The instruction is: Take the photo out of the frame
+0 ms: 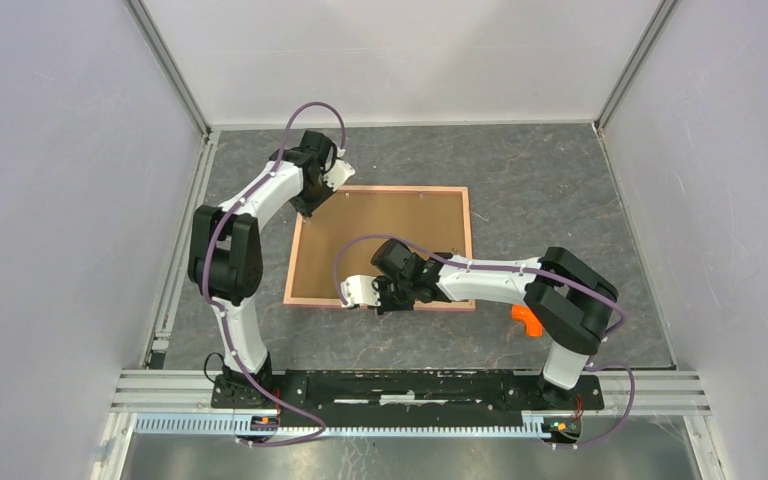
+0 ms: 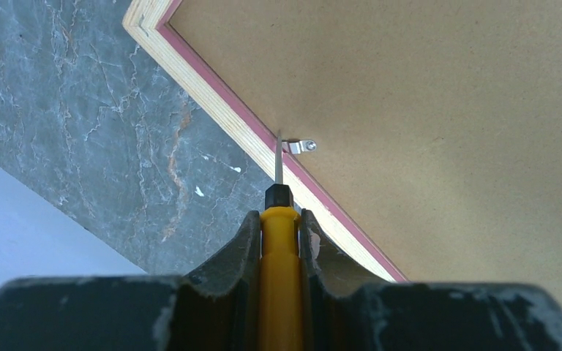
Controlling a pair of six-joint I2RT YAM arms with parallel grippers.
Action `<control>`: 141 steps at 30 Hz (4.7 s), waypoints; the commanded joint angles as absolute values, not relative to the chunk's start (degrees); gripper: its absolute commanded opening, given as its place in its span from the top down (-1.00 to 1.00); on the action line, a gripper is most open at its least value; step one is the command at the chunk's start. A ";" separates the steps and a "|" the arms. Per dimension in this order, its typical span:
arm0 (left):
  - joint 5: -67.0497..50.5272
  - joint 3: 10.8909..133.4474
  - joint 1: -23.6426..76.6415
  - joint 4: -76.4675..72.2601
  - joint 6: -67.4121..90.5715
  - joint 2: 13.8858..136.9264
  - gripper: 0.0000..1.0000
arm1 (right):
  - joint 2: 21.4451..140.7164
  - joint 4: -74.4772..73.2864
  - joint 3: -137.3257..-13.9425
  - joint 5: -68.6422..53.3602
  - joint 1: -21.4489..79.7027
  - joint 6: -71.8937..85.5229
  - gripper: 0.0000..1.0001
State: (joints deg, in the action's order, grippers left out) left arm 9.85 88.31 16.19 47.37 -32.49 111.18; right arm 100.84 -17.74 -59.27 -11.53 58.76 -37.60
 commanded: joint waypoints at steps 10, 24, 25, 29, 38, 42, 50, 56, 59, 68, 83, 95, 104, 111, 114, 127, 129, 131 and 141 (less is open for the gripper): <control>5.73 88.16 15.03 49.60 -32.65 104.46 0.96 | 104.13 -27.67 -57.74 -17.12 59.85 -40.96 1.00; 5.01 86.16 15.10 50.98 -33.48 106.91 0.96 | 104.46 -27.68 -58.00 -16.95 59.85 -40.87 1.00; 5.03 86.14 15.12 50.98 -33.49 107.06 0.95 | 104.50 -27.65 -58.00 -16.96 59.88 -40.87 1.00; 4.79 86.48 15.12 51.00 -33.40 108.18 0.95 | 104.65 -27.77 -58.07 -17.05 59.85 -40.96 1.00; 7.51 88.32 15.16 49.69 -33.16 110.33 0.96 | 104.59 -27.74 -57.93 -17.02 59.86 -40.99 1.00; 8.14 89.77 15.12 49.57 -32.68 111.62 0.96 | 104.67 -27.84 -57.91 -17.04 59.85 -41.04 1.00; 7.59 90.75 15.11 47.89 -31.83 112.92 0.95 | 104.67 -28.17 -57.75 -17.31 59.85 -41.31 1.00; 3.74 91.26 15.50 47.68 -30.25 113.36 0.96 | 104.85 -28.29 -57.83 -17.55 59.84 -41.48 1.00; 2.63 90.85 15.86 47.51 -29.59 113.42 0.96 | 104.85 -28.26 -57.83 -17.56 59.85 -41.57 1.00; 0.26 90.08 17.00 46.49 -29.03 113.07 0.95 | 104.94 -28.38 -57.82 -17.66 59.85 -41.57 1.00; -0.45 85.99 18.26 47.02 -30.41 111.05 0.96 | 105.03 -28.31 -57.91 -17.48 59.85 -41.57 1.00; 5.82 88.46 16.35 45.52 -27.30 109.11 0.96 | 105.19 -28.39 -58.05 -17.49 59.85 -41.25 1.00; 9.05 86.43 16.17 44.14 -27.42 108.30 0.96 | 105.46 -28.38 -58.18 -17.39 59.88 -41.25 1.00; 8.87 84.86 15.99 43.99 -28.29 108.39 0.96 | 105.27 -28.49 -58.17 -17.40 59.85 -41.22 1.00; 7.49 84.29 15.98 44.77 -28.46 107.87 0.96 | 105.31 -28.49 -58.18 -17.39 59.85 -41.22 1.00; 0.27 81.05 16.79 48.39 -30.33 105.07 0.96 | 105.76 -28.88 -58.52 -17.66 59.85 -41.40 1.00; -1.64 80.74 16.77 48.60 -30.79 105.07 0.96 | 105.82 -28.84 -58.52 -17.57 59.83 -41.40 1.00; -2.51 80.74 16.82 48.79 -31.02 105.24 0.95 | 105.75 -28.86 -58.51 -17.56 59.83 -41.48 1.00; -3.38 81.15 16.97 52.96 -33.94 104.45 0.95 | 105.31 -28.92 -58.10 -16.44 59.74 -42.25 1.00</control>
State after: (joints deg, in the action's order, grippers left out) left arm 4.10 82.15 16.19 43.81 -31.81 106.32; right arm 101.73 -19.62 -60.71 -11.60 58.74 -38.06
